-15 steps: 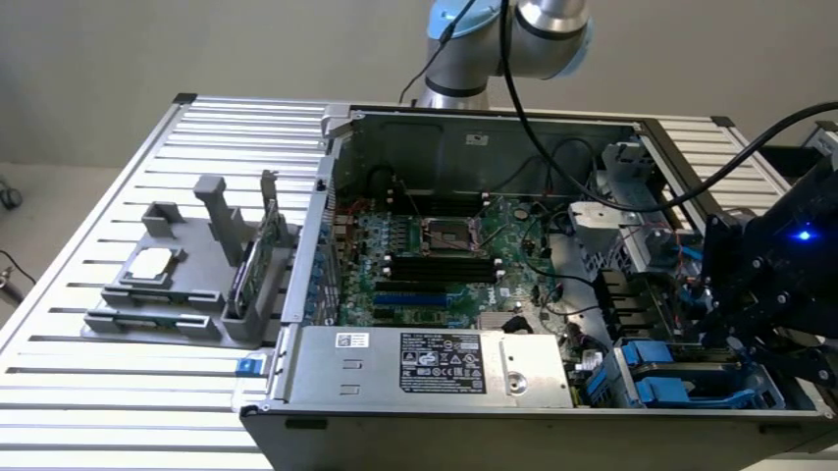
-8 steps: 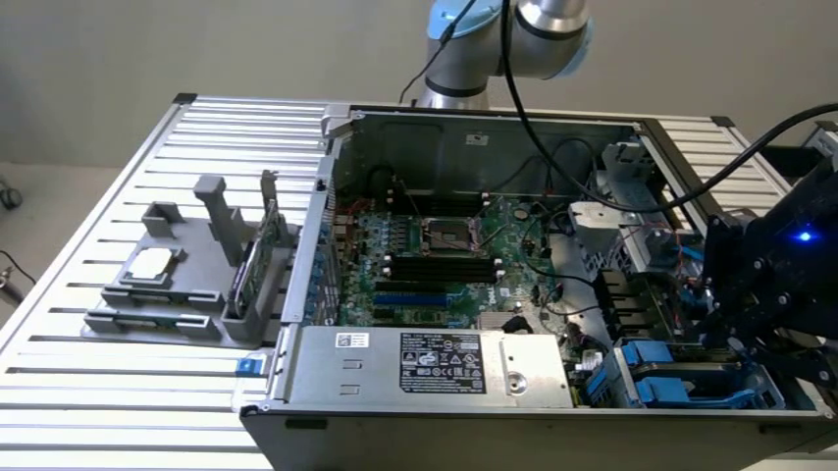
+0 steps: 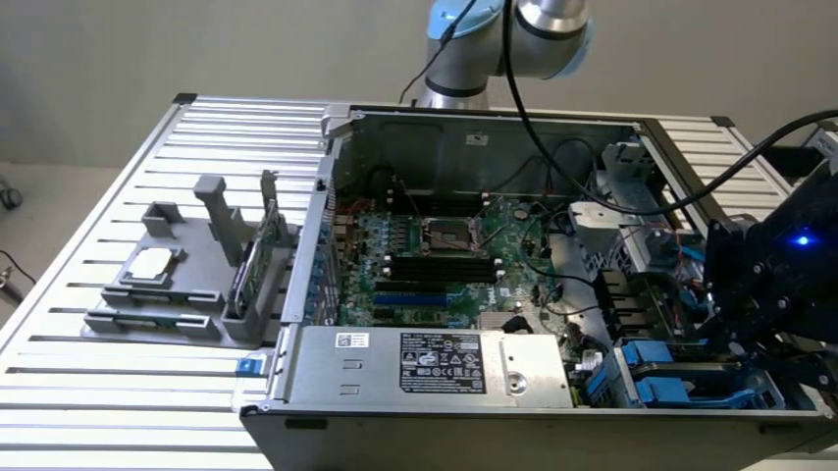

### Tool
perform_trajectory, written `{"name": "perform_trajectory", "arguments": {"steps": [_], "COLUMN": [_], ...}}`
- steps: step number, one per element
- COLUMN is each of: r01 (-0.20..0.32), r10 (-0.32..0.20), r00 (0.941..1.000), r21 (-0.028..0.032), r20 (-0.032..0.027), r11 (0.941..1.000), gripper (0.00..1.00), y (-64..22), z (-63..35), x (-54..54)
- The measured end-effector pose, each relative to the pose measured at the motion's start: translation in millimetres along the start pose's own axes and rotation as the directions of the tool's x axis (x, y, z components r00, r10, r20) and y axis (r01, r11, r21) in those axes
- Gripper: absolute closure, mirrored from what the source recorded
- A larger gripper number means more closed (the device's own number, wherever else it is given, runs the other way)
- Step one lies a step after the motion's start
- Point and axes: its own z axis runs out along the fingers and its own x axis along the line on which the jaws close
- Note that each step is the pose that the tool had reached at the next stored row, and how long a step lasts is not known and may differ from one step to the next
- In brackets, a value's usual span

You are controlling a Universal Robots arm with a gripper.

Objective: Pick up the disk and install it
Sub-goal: 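Insert the first disk wire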

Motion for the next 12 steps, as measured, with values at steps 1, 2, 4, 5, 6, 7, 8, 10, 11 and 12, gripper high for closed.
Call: {"name": "perform_trajectory", "arguments": {"steps": [1, 2, 4, 5, 6, 7, 8, 10, 11, 12], "r01": [-0.001, -0.002, -0.007, -0.010, -0.014, -0.019, -0.025, -0.034, -0.038, -0.041], "r10": [0.001, 0.002, 0.007, 0.010, 0.014, 0.019, 0.025, 0.034, 0.038, 0.041], "r00": [1.0000, 1.0000, 1.0000, 0.9999, 0.9999, 0.9998, 0.9997, 0.9994, 0.9993, 0.9991], "r21": [-0.0001, -0.0002, -0.0006, -0.0010, -0.0015, -0.0019, -0.0023, -0.0029, -0.0026, -0.0016], "r20": [0.0008, 0.0013, 0.0021, 0.0024, 0.0028, 0.0035, 0.0043, 0.0060, 0.0068, 0.0073], "r11": [1.0000, 1.0000, 1.0000, 1.0000, 0.9999, 0.9998, 0.9997, 0.9994, 0.9993, 0.9992], "gripper": [0.82, 0.82, 0.82, 0.82, 0.82, 0.82, 0.82, 0.82, 0.82, 0.82], "y": [0.0, 0.1, 0.2, 0.3, 0.5, 0.7, 1.0, 1.3, 1.3, 1.3], "z": [0.1, 0.1, 0.2, 0.3, 0.5, 0.6, 0.7, 0.9, 1.0, 1.1], "x": [0.1, 0.1, 0.7, 1.1, 1.5, 1.7, 1.8, 1.9, 1.9, 1.9]}}
